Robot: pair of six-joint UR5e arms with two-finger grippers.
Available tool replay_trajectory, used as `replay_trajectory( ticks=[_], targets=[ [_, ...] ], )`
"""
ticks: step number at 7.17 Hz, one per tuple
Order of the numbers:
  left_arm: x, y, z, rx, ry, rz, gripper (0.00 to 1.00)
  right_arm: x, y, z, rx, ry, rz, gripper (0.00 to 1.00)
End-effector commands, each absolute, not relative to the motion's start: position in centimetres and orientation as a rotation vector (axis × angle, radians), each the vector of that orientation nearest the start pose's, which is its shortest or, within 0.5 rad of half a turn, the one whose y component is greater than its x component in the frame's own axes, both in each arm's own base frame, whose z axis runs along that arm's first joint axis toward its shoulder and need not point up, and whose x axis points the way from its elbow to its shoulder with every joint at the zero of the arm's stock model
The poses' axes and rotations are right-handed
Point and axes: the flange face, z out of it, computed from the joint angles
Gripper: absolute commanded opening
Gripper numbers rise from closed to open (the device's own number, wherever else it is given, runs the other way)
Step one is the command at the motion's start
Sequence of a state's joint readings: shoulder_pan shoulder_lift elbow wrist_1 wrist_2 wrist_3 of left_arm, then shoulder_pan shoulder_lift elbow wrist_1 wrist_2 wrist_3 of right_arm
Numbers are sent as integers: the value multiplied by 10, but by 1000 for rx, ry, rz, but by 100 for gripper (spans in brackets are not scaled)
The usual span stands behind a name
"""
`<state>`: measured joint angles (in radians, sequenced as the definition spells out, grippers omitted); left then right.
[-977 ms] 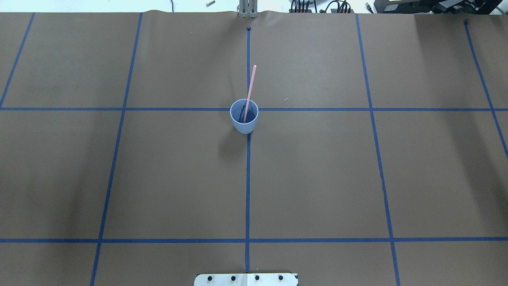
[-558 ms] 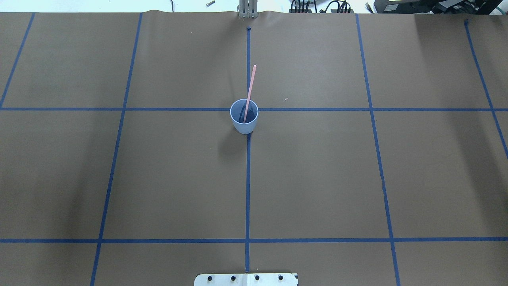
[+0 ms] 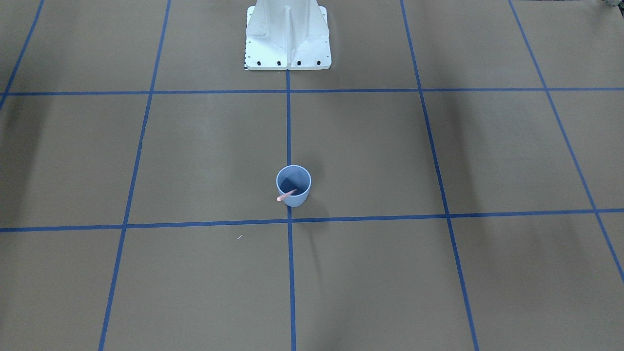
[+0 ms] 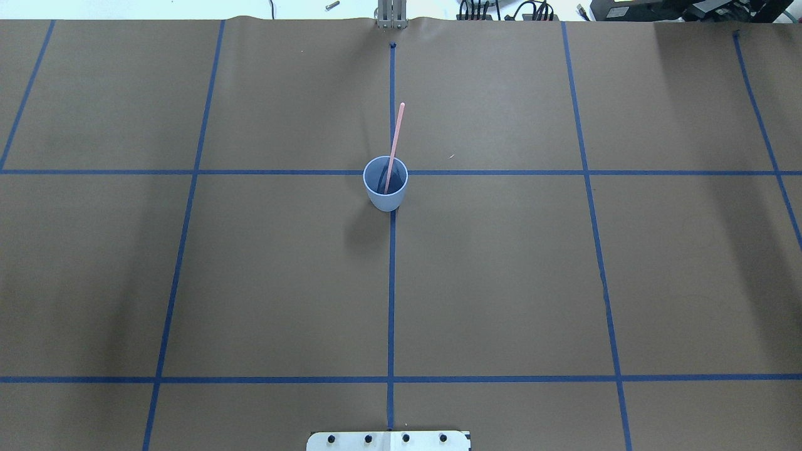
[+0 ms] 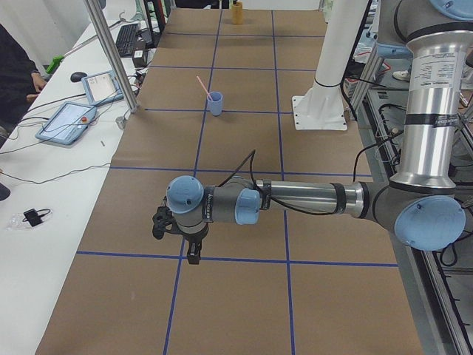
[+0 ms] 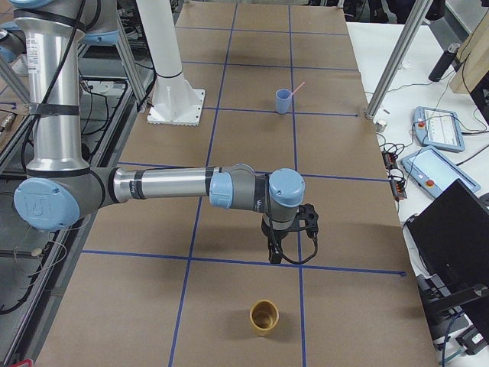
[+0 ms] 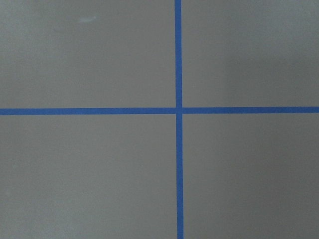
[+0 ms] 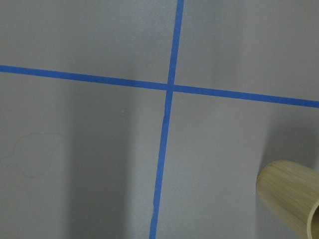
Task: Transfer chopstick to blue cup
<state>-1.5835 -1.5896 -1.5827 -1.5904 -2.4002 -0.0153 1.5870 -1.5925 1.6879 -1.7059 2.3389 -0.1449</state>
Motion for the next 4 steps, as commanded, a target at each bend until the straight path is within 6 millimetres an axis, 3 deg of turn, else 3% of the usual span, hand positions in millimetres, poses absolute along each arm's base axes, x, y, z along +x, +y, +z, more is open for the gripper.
replay_trajectory(
  ticks=[1, 4],
  targets=[
    [-66, -503, 639, 42, 827, -7, 98, 72, -477, 621, 31, -770, -105, 100],
    [-66, -503, 640, 41, 828, -8, 98, 72, -475, 619, 34, -772, -104, 100]
  ],
)
